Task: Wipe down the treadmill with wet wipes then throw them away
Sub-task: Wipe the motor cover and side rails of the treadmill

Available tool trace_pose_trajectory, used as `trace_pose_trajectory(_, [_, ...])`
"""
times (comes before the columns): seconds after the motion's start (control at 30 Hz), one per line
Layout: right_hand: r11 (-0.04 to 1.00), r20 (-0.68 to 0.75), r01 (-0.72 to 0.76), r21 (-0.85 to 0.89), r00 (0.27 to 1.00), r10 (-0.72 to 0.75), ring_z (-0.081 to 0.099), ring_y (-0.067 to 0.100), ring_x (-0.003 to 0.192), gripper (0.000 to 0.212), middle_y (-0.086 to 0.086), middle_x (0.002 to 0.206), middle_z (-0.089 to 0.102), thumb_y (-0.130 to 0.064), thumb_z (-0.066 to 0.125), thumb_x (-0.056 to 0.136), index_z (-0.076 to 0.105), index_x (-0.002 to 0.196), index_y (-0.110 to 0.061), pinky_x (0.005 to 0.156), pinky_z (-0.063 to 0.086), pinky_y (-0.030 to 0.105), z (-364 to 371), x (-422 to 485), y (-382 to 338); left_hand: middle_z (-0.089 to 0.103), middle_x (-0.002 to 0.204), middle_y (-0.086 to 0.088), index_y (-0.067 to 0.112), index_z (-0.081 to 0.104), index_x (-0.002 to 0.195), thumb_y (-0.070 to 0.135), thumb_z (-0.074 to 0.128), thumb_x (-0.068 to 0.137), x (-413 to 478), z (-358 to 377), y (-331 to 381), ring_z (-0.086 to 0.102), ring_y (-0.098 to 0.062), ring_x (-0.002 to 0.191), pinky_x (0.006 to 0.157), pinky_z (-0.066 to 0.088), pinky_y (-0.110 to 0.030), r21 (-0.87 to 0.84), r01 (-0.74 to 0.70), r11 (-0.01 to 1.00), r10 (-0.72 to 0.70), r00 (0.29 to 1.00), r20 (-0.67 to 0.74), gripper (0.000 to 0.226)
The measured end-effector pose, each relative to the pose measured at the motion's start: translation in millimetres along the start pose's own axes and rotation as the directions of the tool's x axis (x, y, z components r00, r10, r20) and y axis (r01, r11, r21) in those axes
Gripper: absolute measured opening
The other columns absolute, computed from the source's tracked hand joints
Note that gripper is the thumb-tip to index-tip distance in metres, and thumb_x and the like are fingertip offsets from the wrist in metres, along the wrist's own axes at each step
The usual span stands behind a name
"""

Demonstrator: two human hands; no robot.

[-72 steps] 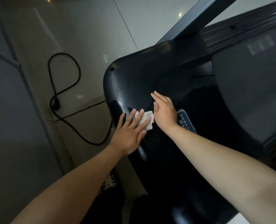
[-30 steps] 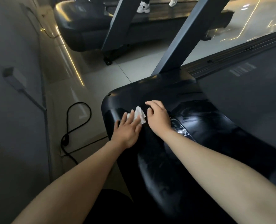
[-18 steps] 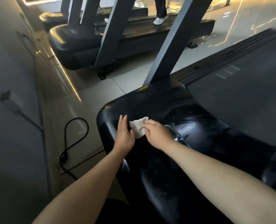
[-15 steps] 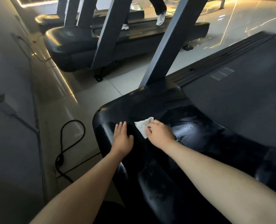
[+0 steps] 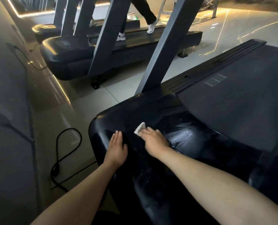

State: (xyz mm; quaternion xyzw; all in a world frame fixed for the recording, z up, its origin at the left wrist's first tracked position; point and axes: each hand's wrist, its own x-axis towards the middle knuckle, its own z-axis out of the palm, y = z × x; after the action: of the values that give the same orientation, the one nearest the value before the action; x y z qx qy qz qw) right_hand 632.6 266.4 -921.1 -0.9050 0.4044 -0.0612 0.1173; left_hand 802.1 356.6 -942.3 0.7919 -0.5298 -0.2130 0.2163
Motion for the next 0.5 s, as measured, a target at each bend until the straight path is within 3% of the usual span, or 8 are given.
trace_pose_trajectory(0.1, [0.972, 0.035, -0.233, 0.042, 0.972, 0.231, 0.019, 0.02, 0.151, 0.068, -0.004, 0.166, 0.017, 0.001, 0.045, 0.092, 0.037, 0.152, -0.029, 0.119, 0.021, 0.041, -1, -3, 26, -0.001, 0.17, -0.005, 0.009, 0.007, 0.162, 0.021, 0.036, 0.108, -3, 1, -2, -0.007, -0.017, 0.156, 0.125, -0.003, -0.027, -0.017, -0.006, 1.0, 0.006, 1.0, -0.005, 0.062])
trace_pose_trajectory(0.17, [0.956, -0.01, -0.272, 0.108, 0.961, 0.275, 0.022, 0.022, 0.15, 0.066, 0.001, 0.166, 0.016, 0.002, 0.046, 0.09, 0.04, 0.151, -0.021, 0.12, 0.02, 0.033, 4, -3, 19, 0.0, 0.17, -0.004, 0.009, 0.008, 0.162, 0.021, 0.037, 0.108, -4, 1, -2, -0.006, -0.017, 0.156, 0.125, -0.002, -0.027, -0.032, -0.013, 0.999, 0.012, 1.0, -0.013, 0.062])
trace_pose_trajectory(0.23, [0.97, -0.119, -0.167, 0.175, 0.975, 0.189, 0.036, 0.024, 0.143, 0.061, 0.004, 0.153, 0.04, 0.003, 0.046, 0.086, 0.049, 0.144, -0.016, 0.116, 0.023, 0.024, 11, -2, -3, 0.001, 0.17, -0.005, 0.009, 0.009, 0.162, 0.022, 0.038, 0.108, -4, 0, -3, -0.005, -0.017, 0.156, 0.124, -0.002, -0.027, -0.035, -0.018, 0.999, 0.018, 1.0, -0.013, 0.063])
trace_pose_trajectory(0.3, [0.974, -0.149, -0.032, 0.224, 0.987, 0.066, 0.037, 0.025, 0.144, 0.06, 0.007, 0.147, 0.051, 0.005, 0.045, 0.085, 0.052, 0.142, -0.012, 0.119, 0.02, 0.025, 17, 0, -29, 0.003, 0.17, -0.006, 0.008, 0.01, 0.162, 0.021, 0.041, 0.108, -4, -1, -5, -0.004, -0.017, 0.156, 0.124, -0.001, -0.026, -0.04, -0.023, 0.999, 0.023, 1.0, -0.005, 0.063])
trace_pose_trajectory(0.43, [0.949, -0.072, 0.189, 0.254, 0.982, -0.177, 0.025, 0.022, 0.152, 0.062, 0.005, 0.159, 0.039, 0.005, 0.045, 0.09, 0.045, 0.15, -0.012, 0.12, 0.011, 0.028, 24, -5, -57, 0.007, 0.169, -0.007, 0.008, 0.013, 0.161, 0.014, 0.042, 0.106, -4, -6, -7, -0.001, -0.018, 0.156, 0.119, -0.003, -0.019, -0.096, -0.058, 0.994, 0.06, 0.998, 0.022, 0.062])
trace_pose_trajectory(0.5, [0.952, -0.031, 0.207, 0.224, 0.978, -0.205, 0.021, 0.018, 0.153, 0.064, -0.001, 0.161, 0.035, 0.003, 0.044, 0.092, 0.043, 0.152, -0.018, 0.12, 0.011, 0.034, 24, -6, -48, 0.01, 0.169, -0.009, 0.007, 0.012, 0.161, 0.006, 0.045, 0.103, -6, -12, -10, 0.001, -0.019, 0.156, 0.117, -0.001, -0.016, -0.133, -0.07, 0.989, 0.075, 0.997, 0.034, 0.066])
